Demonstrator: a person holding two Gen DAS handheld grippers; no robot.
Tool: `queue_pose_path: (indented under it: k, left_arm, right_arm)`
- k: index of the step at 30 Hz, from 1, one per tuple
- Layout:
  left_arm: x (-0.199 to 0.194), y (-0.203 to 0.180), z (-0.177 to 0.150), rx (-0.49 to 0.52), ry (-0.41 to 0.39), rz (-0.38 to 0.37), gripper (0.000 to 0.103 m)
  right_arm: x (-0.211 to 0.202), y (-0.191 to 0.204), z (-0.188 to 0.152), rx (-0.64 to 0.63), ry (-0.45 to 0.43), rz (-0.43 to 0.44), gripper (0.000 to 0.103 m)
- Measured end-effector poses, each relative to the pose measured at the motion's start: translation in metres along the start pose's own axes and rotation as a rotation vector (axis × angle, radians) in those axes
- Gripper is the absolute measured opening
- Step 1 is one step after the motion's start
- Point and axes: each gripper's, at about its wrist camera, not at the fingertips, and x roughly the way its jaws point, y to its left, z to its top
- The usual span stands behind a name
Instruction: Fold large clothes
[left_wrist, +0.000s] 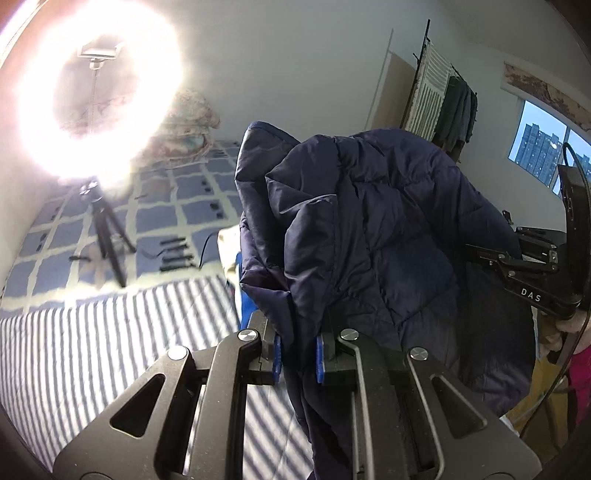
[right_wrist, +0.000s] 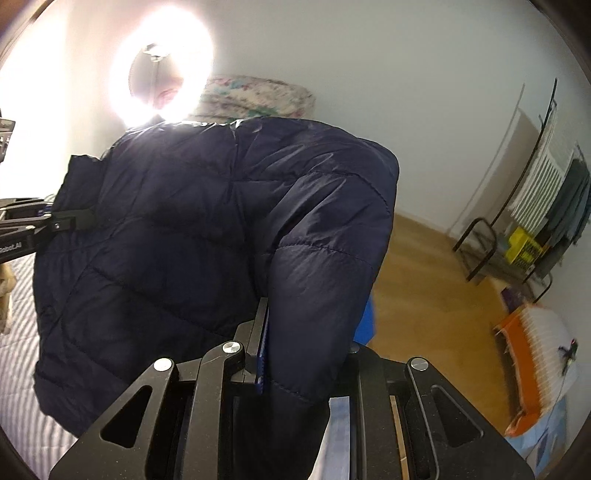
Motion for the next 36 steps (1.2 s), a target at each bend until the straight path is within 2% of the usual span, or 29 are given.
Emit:
queue_pose_path:
  k: [9, 19, 22, 25, 28, 30, 32, 33, 36]
  left_arm:
    - [0.068, 0.016, 0.04, -0.039, -0.005, 0.016, 0.011]
    - [0.127, 0.034, 0.041, -0.08, 0.03, 0.064, 0.011]
    - [0.137, 0.035, 0.036, -0.078, 0.04, 0.086, 0.011]
    - [0.144, 0.03, 0.032, -0.047, 0.044, 0.123, 0.013]
    - [0.15, 0.029, 0.03, -0.056, 0.073, 0.144, 0.021]
    - [0.153, 0.033, 0.029, -0.08, 0.097, 0.179, 0.043]
    - [0.152, 0.038, 0.028, -0.1, 0.096, 0.214, 0.054]
    - [0.151, 0.041, 0.028, -0.104, 0.089, 0.235, 0.063]
    - [0.148, 0.047, 0.029, -0.114, 0.079, 0.287, 0.068]
  right_arm:
    - [0.051, -0.024, 0.027, -0.029, 0.01, -0.026, 0.018]
    - [0.109, -0.034, 0.034, -0.064, 0.029, 0.019, 0.018]
    - [0.125, -0.041, 0.027, -0.065, 0.061, 0.027, 0.022]
    - [0.138, -0.058, 0.018, -0.024, 0.097, 0.03, 0.034]
    - [0.139, -0.073, 0.013, 0.04, 0.12, 0.01, 0.04]
    - [0.135, -0.083, 0.011, 0.07, 0.115, -0.042, 0.048]
    - [0.122, -0.09, 0.006, 0.092, 0.083, -0.106, 0.058]
    - [0.117, -0.091, 0.004, 0.103, 0.067, -0.103, 0.059]
    - [0.104, -0.098, -0.001, 0.137, 0.043, -0.081, 0.06]
